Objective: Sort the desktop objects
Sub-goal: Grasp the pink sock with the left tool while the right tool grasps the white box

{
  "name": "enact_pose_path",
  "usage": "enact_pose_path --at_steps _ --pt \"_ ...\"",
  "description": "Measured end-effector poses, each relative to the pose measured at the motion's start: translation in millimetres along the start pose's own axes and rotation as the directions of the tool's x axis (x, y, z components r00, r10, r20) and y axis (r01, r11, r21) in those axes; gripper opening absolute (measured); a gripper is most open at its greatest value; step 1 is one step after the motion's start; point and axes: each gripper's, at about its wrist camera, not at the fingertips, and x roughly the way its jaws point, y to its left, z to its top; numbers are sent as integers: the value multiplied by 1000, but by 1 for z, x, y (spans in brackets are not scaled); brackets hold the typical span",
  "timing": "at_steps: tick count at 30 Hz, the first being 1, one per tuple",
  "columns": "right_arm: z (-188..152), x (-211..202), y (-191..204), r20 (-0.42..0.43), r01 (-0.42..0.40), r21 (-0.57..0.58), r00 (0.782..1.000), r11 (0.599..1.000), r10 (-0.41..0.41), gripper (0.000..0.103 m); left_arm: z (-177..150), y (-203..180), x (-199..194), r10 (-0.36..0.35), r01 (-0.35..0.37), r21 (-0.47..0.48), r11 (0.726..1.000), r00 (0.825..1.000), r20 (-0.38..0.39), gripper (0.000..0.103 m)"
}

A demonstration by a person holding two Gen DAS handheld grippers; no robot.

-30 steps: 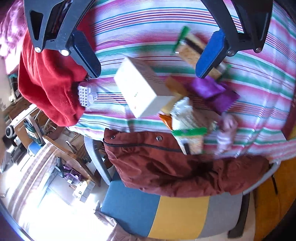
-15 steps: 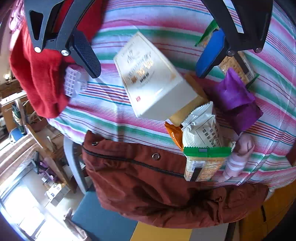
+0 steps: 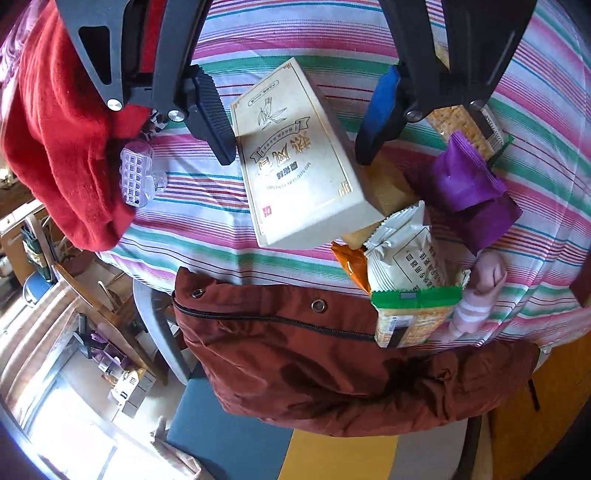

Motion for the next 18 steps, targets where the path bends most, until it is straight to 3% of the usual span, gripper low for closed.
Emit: enact_pose_path --at_steps 8,18 --pt "-2 -3 0 6 -4 -14 1000 1000 4 61 35 -9 40 -10 9 -49 999 1000 -28 70" --pt "1 -15 0 47 -4 -17 999 1000 5 58 85 -4 108 -62 43 -203 978 994 -86 70"
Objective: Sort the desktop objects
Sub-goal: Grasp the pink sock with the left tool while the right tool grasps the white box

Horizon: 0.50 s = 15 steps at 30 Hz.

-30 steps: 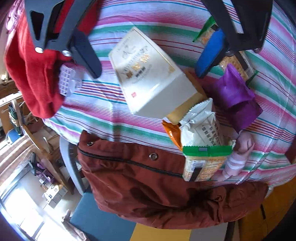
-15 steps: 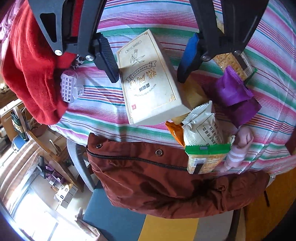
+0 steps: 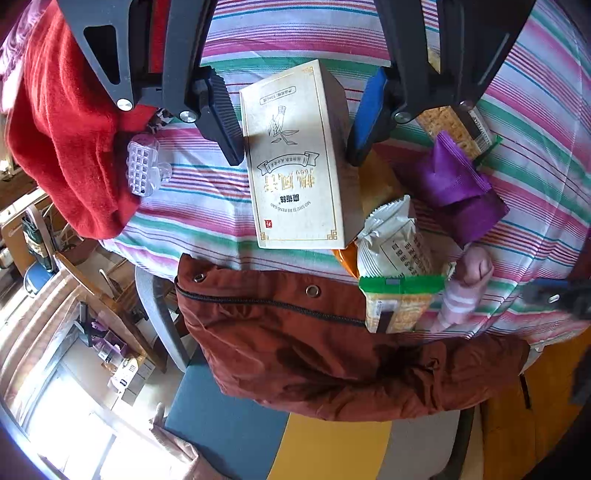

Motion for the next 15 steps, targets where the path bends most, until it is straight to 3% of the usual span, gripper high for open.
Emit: enact_pose_path --at_steps 3,5,13,15 --pt "1 -4 -4 19 4 12 1000 1000 -4 58 13 -5 16 25 -25 -17 1000 1000 7 70" --pt "2 -6 -6 28 10 23 1000 1000 -10 29 18 -9 23 22 -22 -19 1000 1000 11 70" --pt "0 7 -6 -25 -13 13 1000 1000 13 30 26 -27 58 72 -71 13 997 997 -20 71" --pt "0 4 -21 -13 -43 81 999 996 44 43 26 -34 60 75 -74 46 996 997 -5 69"
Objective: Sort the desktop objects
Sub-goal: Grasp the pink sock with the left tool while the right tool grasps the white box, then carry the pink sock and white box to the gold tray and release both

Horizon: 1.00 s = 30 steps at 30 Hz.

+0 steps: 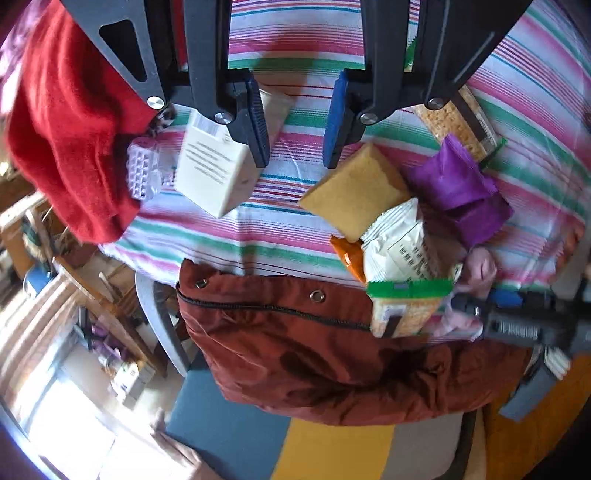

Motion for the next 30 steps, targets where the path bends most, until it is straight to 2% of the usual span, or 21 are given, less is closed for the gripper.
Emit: enact_pose_path --at_steps 2,5,8,9,13,14,15,16,22,27,30 --pt "0 -3 -17 19 -22 80 1000 997 20 78 -2 -2 1 13 -14 33 999 1000 16 62" --pt "1 -6 -39 37 -26 179 999 983 20 83 -7 -4 1 26 -30 108 994 999 39 51" --pt "0 0 -53 23 2 250 1000 968 -8 95 -12 -5 -1 25 -32 151 988 999 47 49" --pt "0 4 -55 5 11 262 1000 965 -13 95 -13 -4 -1 24 -31 154 988 999 48 49" --pt "-3 32 -61 -101 47 294 995 955 -18 94 -18 -5 -3 25 -34 167 985 998 56 46" --pt "-5 38 -60 -125 48 287 992 957 -12 82 -20 -5 -4 21 -30 170 985 998 54 44" --pt "-6 44 -58 -150 57 266 988 962 -17 64 -21 -4 -7 17 -26 168 985 998 56 42" --pt "-7 48 -56 -172 65 251 985 966 -22 51 -23 -3 -10 14 -23 167 986 998 57 42" --pt "-5 39 -52 -129 56 227 991 972 -27 50 -42 13 -34 4 -18 181 983 997 82 37" --pt "-1 24 -54 -49 43 244 998 969 -32 50 -63 33 -69 -1 -18 160 987 993 119 37" --pt "0 19 -48 -25 43 227 999 973 -38 50 -77 46 -103 -1 -24 161 987 988 154 37"
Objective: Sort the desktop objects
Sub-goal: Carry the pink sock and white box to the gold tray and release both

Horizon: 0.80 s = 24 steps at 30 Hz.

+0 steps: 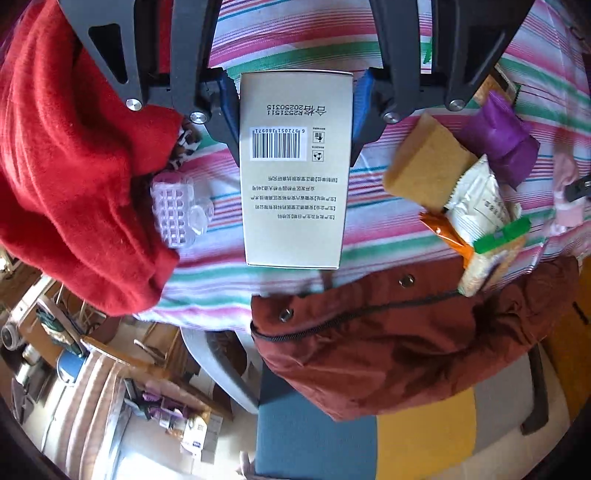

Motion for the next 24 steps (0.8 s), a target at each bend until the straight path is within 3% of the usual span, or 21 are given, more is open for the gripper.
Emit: enact_pose_path --at_steps 9,13,20,24 --pt "2 -25 48 35 5 -105 999 994 -1 50 -30 33 -85 33 -29 -45 999 995 92 37" --pt "7 -53 81 76 -33 -151 996 988 45 50 -44 47 -117 54 -48 -49 998 989 135 37" --pt "5 -104 166 137 -143 -274 973 951 186 50 -68 83 -166 91 -75 -91 993 977 194 37" --pt "-4 -131 224 150 -231 -349 943 908 297 50 -84 112 -189 138 -112 -131 985 967 213 37"
